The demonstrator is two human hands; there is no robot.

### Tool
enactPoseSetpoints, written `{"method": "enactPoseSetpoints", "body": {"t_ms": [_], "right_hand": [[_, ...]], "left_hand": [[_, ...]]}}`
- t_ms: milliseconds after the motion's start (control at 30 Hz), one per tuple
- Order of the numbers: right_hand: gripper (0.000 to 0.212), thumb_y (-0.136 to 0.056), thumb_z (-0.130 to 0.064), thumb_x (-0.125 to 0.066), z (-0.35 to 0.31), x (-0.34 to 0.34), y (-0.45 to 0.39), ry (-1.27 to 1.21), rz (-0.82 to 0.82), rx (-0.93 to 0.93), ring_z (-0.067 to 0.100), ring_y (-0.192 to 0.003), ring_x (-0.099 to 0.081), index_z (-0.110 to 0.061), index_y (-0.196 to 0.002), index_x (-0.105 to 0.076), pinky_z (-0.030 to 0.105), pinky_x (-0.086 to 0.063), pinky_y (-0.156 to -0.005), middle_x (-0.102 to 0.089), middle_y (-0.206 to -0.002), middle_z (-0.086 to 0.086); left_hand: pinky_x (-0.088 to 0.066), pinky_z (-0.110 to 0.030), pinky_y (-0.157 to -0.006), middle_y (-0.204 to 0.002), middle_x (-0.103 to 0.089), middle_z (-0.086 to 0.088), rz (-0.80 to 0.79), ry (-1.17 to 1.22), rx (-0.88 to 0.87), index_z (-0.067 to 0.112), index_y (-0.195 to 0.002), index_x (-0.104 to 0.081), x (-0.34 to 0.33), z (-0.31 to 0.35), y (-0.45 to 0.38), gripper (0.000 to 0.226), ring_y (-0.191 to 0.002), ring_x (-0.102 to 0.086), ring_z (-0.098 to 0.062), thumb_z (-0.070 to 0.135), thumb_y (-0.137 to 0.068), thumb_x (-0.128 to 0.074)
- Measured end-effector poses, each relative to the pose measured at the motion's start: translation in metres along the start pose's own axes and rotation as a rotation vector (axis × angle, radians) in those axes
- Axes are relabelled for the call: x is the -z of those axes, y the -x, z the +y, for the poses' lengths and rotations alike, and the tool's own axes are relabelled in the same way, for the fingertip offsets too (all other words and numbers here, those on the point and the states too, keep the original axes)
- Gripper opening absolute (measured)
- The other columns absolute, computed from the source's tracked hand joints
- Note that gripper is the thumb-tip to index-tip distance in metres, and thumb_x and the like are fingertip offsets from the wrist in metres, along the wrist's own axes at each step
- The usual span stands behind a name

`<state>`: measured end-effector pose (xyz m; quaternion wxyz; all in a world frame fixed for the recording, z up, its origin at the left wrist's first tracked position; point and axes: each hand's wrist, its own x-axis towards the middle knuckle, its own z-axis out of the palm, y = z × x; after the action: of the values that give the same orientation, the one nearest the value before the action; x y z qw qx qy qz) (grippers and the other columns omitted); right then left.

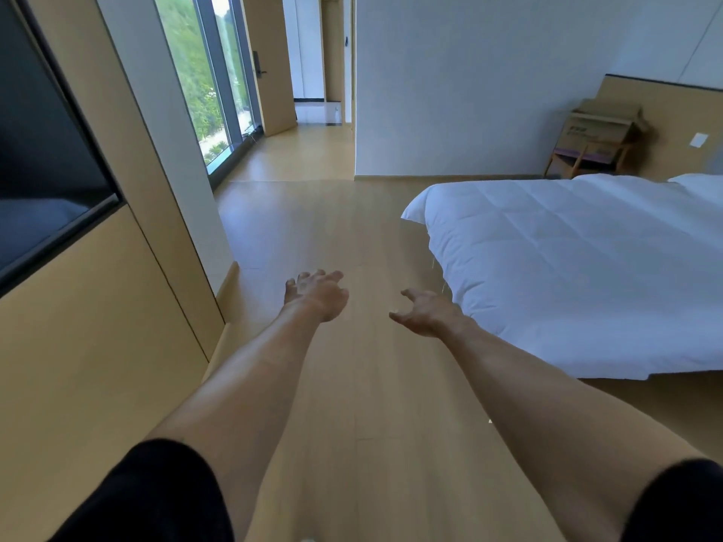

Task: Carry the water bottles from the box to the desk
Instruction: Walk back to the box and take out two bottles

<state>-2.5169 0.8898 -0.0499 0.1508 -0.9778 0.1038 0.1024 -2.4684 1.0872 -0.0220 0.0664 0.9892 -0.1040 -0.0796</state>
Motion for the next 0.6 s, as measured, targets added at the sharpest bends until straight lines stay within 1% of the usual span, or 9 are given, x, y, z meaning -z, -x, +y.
{"method": "enactPoseSetpoints", "body": {"t_ms": [233, 400, 533, 600], "right_hand": [[0.071, -0.095, -0.062, -0.047, -0.010, 0.019, -0.126, 0.054, 0.005, -0.067, 0.024, -0.144, -0.037, -0.032, -0.156, -0.028, 0.041, -0.033, -0.111, -0.036, -0.159, 0.000], [0.070, -0.094, -0.063, -0.047, -0.036, 0.048, -0.228, 0.057, 0.013, -0.116, 0.024, -0.145, -0.036, -0.034, -0.156, -0.028, 0.043, -0.034, -0.112, -0.032, -0.161, 0.001], [0.070, -0.094, -0.063, -0.047, -0.057, 0.071, -0.303, 0.028, 0.036, -0.133, 0.024, -0.146, -0.034, -0.035, -0.156, -0.029, 0.044, -0.027, -0.117, -0.033, -0.161, 0.001], [0.070, -0.093, -0.063, -0.047, -0.063, 0.078, -0.336, 0.024, 0.040, -0.136, 0.024, -0.145, -0.036, -0.035, -0.155, -0.029, 0.044, -0.029, -0.115, -0.034, -0.160, 0.000]], "left_hand": [[-0.025, -0.043, -0.119, -0.159, -0.036, -0.003, -0.003, 0.022, -0.051, 0.032, -0.156, -0.032, 0.001, -0.012, -0.143, 0.052, -0.146, -0.033, -0.029, 0.043, -0.105, -0.035], [-0.026, -0.044, -0.117, -0.158, -0.037, -0.003, -0.012, 0.012, -0.088, 0.032, -0.155, -0.034, 0.028, -0.033, -0.257, 0.052, -0.145, -0.034, -0.030, 0.043, -0.104, -0.034], [-0.026, -0.044, -0.117, -0.158, -0.038, -0.003, 0.006, 0.010, -0.116, 0.033, -0.154, -0.034, 0.053, -0.047, -0.340, 0.051, -0.145, -0.033, -0.029, 0.043, -0.104, -0.036], [-0.025, -0.044, -0.118, -0.158, -0.037, -0.002, -0.005, 0.012, -0.127, 0.034, -0.154, -0.034, 0.060, -0.050, -0.375, 0.051, -0.145, -0.033, -0.028, 0.043, -0.104, -0.036]]}}
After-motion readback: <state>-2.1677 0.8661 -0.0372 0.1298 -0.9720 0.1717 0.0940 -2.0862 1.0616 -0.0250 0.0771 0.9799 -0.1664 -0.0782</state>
